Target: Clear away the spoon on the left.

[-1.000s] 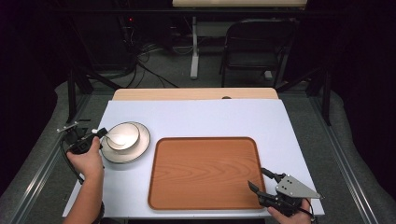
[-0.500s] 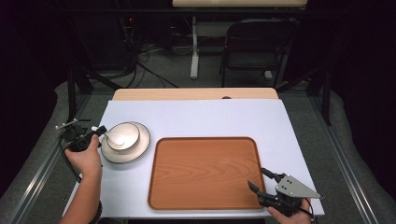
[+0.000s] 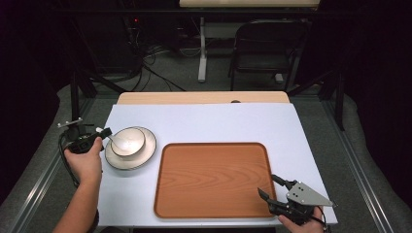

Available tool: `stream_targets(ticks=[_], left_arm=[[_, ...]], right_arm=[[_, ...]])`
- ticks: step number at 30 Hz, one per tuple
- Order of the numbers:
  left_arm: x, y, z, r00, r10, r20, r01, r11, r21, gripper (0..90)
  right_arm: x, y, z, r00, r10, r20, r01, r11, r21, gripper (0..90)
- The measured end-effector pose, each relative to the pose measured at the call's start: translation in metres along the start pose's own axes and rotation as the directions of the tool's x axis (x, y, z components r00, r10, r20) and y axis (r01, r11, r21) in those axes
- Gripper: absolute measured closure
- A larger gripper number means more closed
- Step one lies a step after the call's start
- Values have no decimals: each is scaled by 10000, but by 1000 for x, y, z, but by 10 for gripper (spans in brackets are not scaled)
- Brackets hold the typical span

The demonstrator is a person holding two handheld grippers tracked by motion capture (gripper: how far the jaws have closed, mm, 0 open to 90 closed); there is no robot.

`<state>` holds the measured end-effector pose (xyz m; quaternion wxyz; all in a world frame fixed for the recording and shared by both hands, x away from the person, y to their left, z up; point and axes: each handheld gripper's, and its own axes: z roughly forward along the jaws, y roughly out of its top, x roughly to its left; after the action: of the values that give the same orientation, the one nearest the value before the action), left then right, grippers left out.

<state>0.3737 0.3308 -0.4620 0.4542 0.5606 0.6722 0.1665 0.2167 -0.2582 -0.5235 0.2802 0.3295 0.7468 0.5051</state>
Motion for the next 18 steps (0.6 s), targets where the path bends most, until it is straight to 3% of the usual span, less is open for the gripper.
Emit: stream_targets(ticks=[9, 13, 18], left_arm=[[-10, 9, -11, 9973, 732, 15, -732, 9967, 361, 848], [-15, 12, -15, 9954, 938, 215, -949, 9937, 588, 848], [-21, 16, -20, 9891, 1406, 441, -1445, 9842, 1025, 848]], right_arm=[[0, 0, 0, 10000, 11, 7, -11, 10000, 0, 366], [0, 0, 0, 10000, 3, 8, -3, 10000, -4, 366], [0, 0, 0, 10000, 2, 9, -2, 10000, -2, 366]])
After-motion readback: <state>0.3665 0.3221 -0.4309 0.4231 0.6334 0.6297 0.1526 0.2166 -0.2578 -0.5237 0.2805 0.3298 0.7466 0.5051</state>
